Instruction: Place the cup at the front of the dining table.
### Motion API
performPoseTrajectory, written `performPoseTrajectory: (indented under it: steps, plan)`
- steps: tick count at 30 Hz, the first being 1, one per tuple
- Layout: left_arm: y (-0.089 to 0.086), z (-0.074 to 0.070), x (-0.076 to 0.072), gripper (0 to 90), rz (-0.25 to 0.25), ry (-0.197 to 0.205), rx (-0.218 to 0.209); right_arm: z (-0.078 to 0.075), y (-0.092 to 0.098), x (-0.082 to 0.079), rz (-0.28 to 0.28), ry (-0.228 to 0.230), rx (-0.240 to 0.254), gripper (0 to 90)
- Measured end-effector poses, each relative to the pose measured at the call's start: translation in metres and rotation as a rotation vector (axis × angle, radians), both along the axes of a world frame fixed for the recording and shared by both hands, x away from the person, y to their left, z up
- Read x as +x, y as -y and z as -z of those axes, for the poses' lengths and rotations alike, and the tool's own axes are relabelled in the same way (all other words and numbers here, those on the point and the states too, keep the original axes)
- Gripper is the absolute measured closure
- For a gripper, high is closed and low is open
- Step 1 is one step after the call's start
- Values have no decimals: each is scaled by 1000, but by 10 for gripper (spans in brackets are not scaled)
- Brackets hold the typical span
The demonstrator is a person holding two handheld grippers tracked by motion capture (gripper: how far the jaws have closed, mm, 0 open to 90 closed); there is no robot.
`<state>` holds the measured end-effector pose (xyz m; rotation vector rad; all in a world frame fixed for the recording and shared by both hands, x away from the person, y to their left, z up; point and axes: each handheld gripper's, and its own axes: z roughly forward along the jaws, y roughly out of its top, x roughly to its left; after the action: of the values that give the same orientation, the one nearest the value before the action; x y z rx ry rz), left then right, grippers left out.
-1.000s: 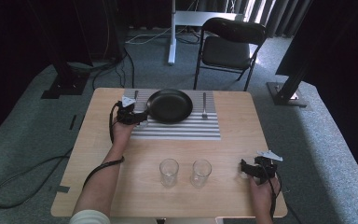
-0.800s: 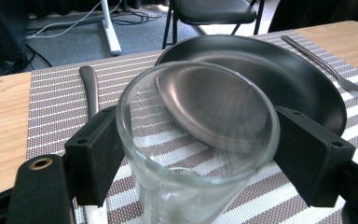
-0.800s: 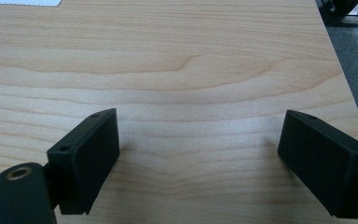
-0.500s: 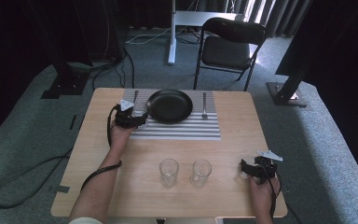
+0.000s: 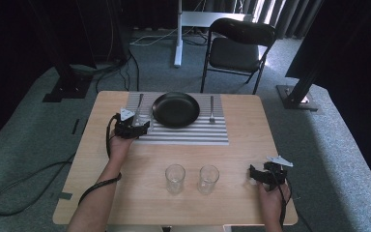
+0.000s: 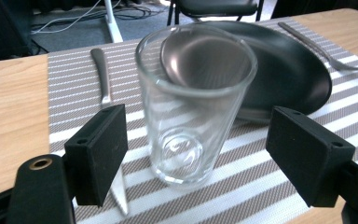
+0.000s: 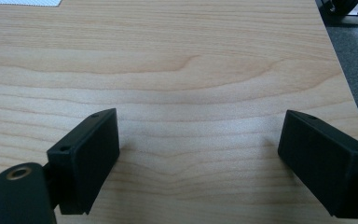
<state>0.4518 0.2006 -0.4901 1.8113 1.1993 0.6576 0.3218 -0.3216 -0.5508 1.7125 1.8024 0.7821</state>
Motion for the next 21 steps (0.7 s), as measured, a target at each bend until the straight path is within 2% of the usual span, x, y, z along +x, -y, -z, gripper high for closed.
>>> performPoseTrajectory:
  steps: [13, 21]
  plan:
    - [-14, 0, -24, 215, 1, 6, 13, 0, 0, 0, 0, 0, 0, 120]
    - [-20, 3, -40, 215, 4, 1, 2, 0, 0, 0, 0, 0, 0, 120]
